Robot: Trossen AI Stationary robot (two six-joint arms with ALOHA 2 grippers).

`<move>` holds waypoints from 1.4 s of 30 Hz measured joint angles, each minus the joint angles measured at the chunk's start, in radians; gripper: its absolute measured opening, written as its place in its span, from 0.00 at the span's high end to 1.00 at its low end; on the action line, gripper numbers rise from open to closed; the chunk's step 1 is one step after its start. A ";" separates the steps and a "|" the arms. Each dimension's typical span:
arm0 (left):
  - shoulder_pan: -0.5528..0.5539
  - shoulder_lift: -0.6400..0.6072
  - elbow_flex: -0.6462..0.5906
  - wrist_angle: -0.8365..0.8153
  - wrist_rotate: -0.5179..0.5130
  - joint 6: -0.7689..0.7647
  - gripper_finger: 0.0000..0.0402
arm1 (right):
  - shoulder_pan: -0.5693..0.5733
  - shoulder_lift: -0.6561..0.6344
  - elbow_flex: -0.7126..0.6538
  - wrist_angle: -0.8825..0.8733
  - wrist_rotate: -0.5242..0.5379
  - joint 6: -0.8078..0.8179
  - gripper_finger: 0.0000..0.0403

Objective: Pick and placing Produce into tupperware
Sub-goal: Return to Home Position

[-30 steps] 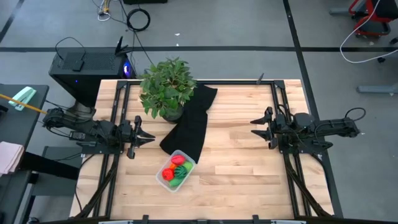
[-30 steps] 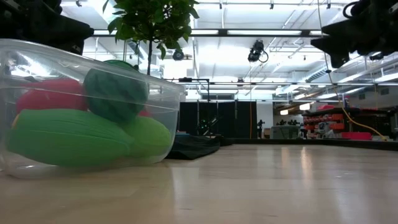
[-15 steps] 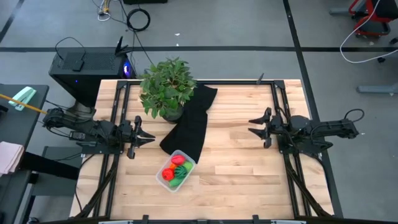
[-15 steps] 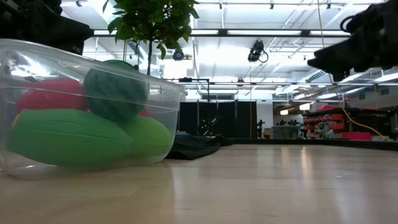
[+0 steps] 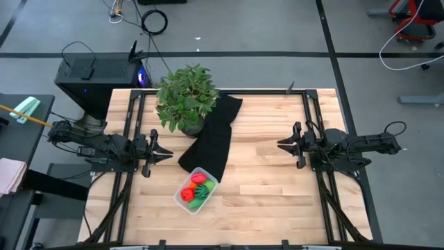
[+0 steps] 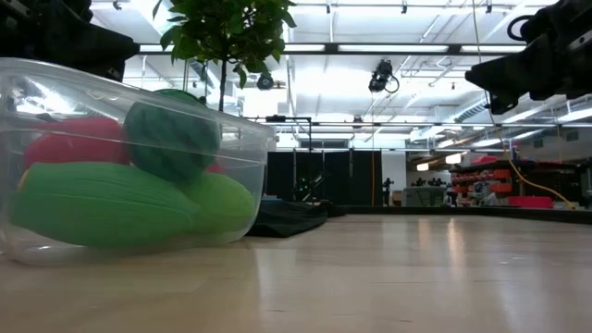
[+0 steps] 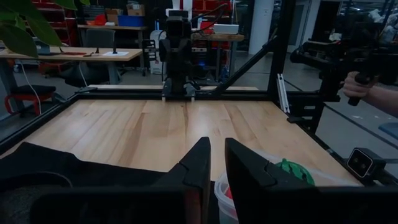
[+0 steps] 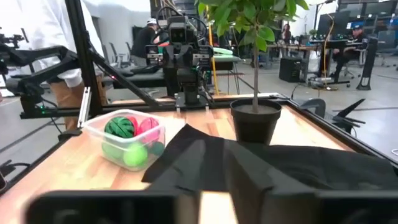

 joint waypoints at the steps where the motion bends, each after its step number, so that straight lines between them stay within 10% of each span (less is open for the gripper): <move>1: 0.000 0.000 0.000 0.000 0.000 0.000 0.86 | 0.000 0.000 0.000 -0.002 0.000 -0.002 0.82; 5: 0.000 0.000 0.000 0.000 0.000 0.018 0.88 | 0.000 0.000 0.000 -0.003 0.000 -0.016 0.98; 24: 0.003 0.000 0.000 0.165 0.044 0.171 0.99 | 0.000 0.000 0.000 -0.013 0.020 -0.009 0.99; 42: 0.300 -0.059 0.000 0.081 0.190 0.139 1.00 | 0.000 0.000 0.000 -0.027 0.023 0.000 1.00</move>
